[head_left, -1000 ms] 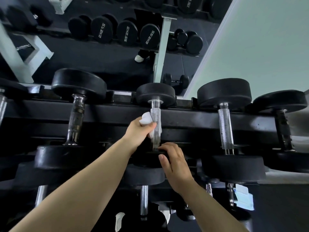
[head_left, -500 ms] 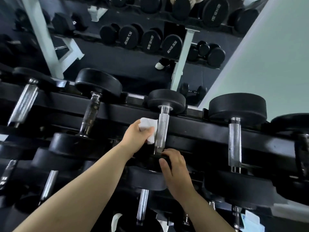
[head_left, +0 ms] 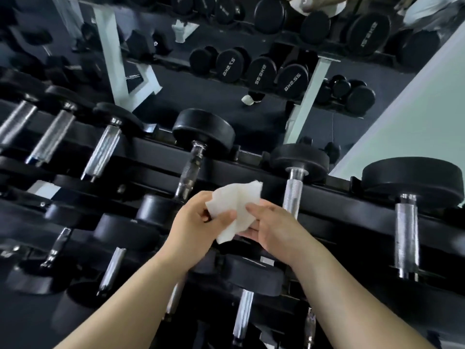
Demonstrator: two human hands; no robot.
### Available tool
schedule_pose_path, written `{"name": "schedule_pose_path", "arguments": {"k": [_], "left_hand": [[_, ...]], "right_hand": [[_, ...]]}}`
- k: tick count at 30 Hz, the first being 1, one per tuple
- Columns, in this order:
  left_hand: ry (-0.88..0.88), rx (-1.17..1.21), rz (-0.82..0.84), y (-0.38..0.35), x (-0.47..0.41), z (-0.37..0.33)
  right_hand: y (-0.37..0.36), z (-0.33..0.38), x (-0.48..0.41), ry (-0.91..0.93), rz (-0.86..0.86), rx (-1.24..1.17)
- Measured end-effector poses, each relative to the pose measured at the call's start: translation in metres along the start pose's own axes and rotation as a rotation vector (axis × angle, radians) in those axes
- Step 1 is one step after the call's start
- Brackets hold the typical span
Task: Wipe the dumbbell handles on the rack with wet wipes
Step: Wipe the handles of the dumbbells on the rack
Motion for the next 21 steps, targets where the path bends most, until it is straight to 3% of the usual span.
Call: {"name": "schedule_pose_path", "arguments": {"k": [4, 7, 12, 14, 21], "left_hand": [[-0.346, -0.354, -0.056, 0.057, -0.015, 0.021], [-0.562, -0.524, -0.048, 0.1, -0.029, 0.049], [-0.533, -0.563, 0.04, 0.142, -0.041, 0.086], [-0.543, -0.532, 0.066, 0.142, -0.042, 0.089], [-0.732, -0.475, 0.08, 0.123, -0.046, 0.09]], "right_hand": [[-0.034, -0.01, -0.03, 0.091, -0.123, -0.122], [-0.059, -0.014, -0.049, 0.097, -0.311, -0.057], [-0.094, 0.004, -0.07, 0.182, -0.496, 0.067], [-0.102, 0.017, -0.076, 0.232, -0.548, 0.236], [-0.102, 0.014, -0.117, 0.211, -0.676, 1.172]]}}
Point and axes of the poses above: each hand's wrist, its own x-axis away from the middle knuckle, its own y-axis out of the back of the hand, z = x × y, the point moved 1 cm from there along -x, towards the middle knuckle, and after that the axes turned 1 degree about x, right-handed, at the moved point
